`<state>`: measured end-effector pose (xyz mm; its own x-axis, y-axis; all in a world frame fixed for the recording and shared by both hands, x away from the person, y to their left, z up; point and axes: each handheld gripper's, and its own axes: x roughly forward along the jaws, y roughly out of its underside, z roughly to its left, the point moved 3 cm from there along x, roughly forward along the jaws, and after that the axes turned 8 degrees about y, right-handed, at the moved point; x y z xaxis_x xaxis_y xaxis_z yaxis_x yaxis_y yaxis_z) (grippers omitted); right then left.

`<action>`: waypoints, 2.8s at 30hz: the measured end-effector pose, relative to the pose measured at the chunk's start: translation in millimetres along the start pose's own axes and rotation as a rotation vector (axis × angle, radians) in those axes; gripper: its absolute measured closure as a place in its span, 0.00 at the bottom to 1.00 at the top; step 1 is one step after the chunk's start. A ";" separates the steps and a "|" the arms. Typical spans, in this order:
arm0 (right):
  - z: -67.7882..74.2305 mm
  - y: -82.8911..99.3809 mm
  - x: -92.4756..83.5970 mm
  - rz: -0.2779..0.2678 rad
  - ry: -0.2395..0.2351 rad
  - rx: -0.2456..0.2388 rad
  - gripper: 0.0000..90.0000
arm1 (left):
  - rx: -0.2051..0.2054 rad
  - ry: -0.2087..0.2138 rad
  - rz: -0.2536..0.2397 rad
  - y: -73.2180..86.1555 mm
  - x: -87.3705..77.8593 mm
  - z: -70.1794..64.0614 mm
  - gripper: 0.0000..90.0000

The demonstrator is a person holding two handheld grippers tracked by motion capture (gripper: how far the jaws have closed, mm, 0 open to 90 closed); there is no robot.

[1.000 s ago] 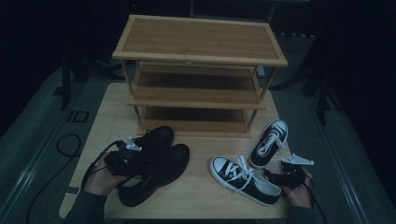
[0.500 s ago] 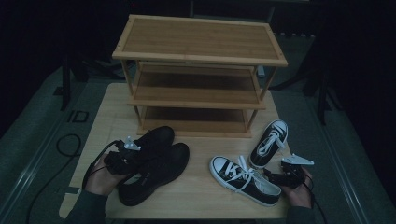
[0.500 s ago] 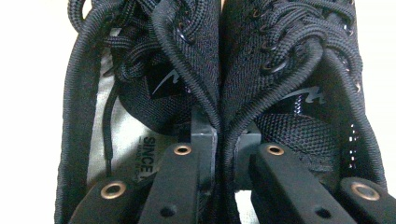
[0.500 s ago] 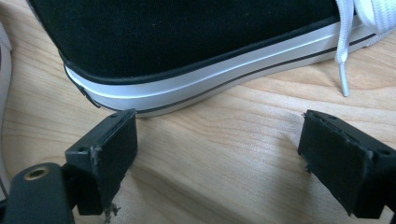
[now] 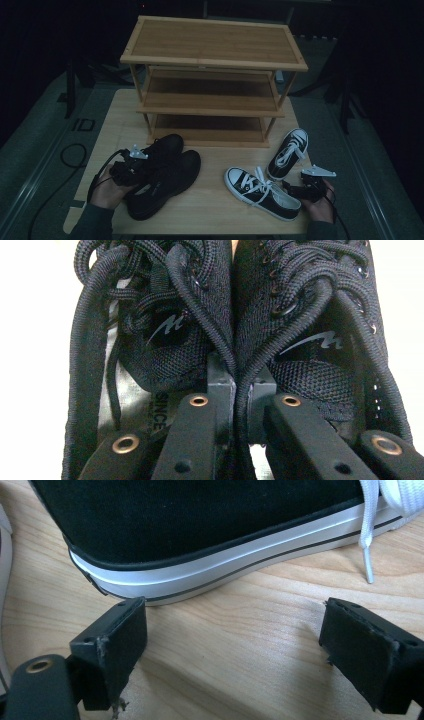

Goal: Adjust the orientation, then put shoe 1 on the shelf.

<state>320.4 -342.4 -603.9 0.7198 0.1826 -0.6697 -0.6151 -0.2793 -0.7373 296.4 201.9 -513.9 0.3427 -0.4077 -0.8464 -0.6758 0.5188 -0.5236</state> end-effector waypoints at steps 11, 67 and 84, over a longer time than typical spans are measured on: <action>0.0 0.0 0.0 0.000 0.000 0.000 0.13 | -0.020 -0.010 -0.021 -0.4 -2.8 0.6 0.95; -0.2 -0.3 0.3 -0.001 -0.003 -0.003 0.13 | -0.005 -0.014 -0.079 -52.0 -0.6 -6.5 0.95; -0.2 -0.4 0.4 -0.001 -0.004 -0.003 0.13 | -0.010 -0.067 -0.066 -66.4 11.9 -6.2 0.95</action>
<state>321.1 -342.4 -603.8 0.7189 0.1865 -0.6696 -0.6136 -0.2822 -0.7374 341.3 157.9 -488.6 0.4294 -0.3896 -0.8148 -0.6570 0.4843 -0.5778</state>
